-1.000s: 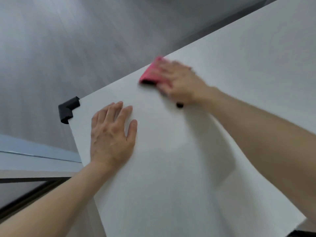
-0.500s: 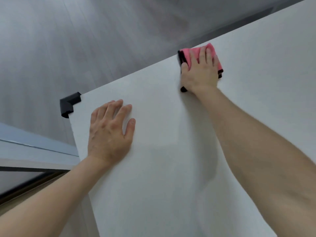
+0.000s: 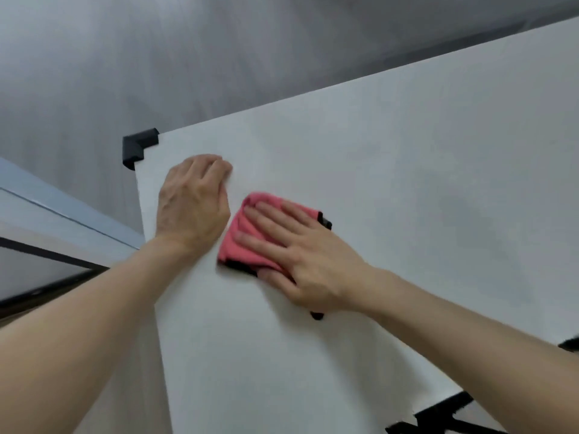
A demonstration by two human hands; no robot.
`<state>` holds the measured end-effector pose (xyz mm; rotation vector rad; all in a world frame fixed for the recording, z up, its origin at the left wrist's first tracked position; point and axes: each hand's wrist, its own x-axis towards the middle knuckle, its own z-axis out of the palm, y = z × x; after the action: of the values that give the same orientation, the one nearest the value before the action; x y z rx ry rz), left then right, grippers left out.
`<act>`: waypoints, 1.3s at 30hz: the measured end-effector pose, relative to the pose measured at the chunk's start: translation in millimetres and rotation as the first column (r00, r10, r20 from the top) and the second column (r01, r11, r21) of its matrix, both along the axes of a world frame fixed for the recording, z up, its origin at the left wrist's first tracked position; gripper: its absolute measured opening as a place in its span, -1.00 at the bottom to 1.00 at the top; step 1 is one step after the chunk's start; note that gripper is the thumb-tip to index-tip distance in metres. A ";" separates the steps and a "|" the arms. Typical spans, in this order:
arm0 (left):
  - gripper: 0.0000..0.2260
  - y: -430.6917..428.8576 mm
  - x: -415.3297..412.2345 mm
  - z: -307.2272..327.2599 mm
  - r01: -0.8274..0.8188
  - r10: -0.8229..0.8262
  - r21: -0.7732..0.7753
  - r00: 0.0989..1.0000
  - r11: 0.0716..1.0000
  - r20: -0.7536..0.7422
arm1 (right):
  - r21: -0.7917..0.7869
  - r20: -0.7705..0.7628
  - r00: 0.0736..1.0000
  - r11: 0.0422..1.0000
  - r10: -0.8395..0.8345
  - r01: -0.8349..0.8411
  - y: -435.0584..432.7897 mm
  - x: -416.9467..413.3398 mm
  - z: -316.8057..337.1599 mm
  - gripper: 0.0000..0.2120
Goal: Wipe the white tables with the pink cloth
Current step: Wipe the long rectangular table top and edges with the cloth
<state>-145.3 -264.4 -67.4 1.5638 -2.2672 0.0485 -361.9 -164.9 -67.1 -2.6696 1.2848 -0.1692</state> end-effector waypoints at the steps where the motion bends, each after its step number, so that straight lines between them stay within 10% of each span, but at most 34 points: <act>1: -0.80 5.7 -0.2 1.4 -0.037 0.037 0.003 0.999 0.999 -0.014 | 0.000 -0.012 0.999 0.999 0.047 -0.047 4.9 -22.2 3.5 -0.39; 6: -0.73 70.1 -10.8 12.1 -0.165 0.165 -0.001 0.984 0.986 -0.070 | 0.073 -0.102 0.778 0.775 -0.620 0.628 -52.7 -111.3 22.5 -0.34; 12: -0.69 174.9 -51.4 16.7 -0.284 0.273 -0.040 0.946 0.958 -0.175 | -0.043 0.064 0.998 0.999 0.011 -0.008 141.1 -31.4 -2.2 -0.39; 22: -0.72 213.4 -75.5 -19.9 -0.246 0.251 0.051 0.957 0.968 -0.147 | -0.054 0.012 0.996 0.994 -0.091 0.092 146.5 -70.5 -6.2 -0.34; 28: -0.76 213.3 -76.6 -23.6 -0.245 0.245 0.021 0.967 0.969 -0.075 | 0.015 0.034 0.740 0.741 -0.672 0.672 125.0 -142.4 -4.6 -0.28; 35: -0.75 211.8 -79.6 -22.9 -0.241 0.243 0.036 0.965 0.970 -0.093 | -0.051 0.002 0.985 0.983 -0.174 0.174 182.4 -99.8 -1.1 -0.39; 39: -0.64 212.8 -83.1 -21.0 -0.209 0.214 0.069 0.974 0.976 -0.076 | -0.043 -0.028 0.614 0.615 -0.789 0.787 167.7 -200.8 -0.4 -0.29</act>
<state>-228.4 -51.6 -88.4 1.7995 -2.0492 -0.0276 -562.6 2.8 -67.5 -1.9041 2.4070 -0.2313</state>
